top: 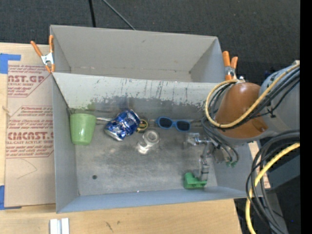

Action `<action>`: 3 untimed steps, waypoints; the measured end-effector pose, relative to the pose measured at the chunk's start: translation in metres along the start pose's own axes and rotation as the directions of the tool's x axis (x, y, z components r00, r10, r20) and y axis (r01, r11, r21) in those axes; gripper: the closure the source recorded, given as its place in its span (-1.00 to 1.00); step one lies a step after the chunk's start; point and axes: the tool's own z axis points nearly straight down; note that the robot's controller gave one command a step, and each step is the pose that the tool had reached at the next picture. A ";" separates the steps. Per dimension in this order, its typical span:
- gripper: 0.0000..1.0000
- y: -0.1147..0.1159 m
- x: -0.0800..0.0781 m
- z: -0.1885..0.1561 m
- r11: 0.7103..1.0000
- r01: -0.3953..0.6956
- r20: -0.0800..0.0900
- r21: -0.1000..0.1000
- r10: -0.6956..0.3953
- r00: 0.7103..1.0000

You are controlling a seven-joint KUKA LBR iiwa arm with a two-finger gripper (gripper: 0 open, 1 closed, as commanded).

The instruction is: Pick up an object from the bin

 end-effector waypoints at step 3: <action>-1.00 -0.015 -0.005 -0.069 0.964 0.265 -0.001 -0.002 -0.265 0.964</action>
Offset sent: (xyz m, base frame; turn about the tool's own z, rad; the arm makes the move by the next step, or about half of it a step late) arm -0.0360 0.0119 0.0257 -0.1421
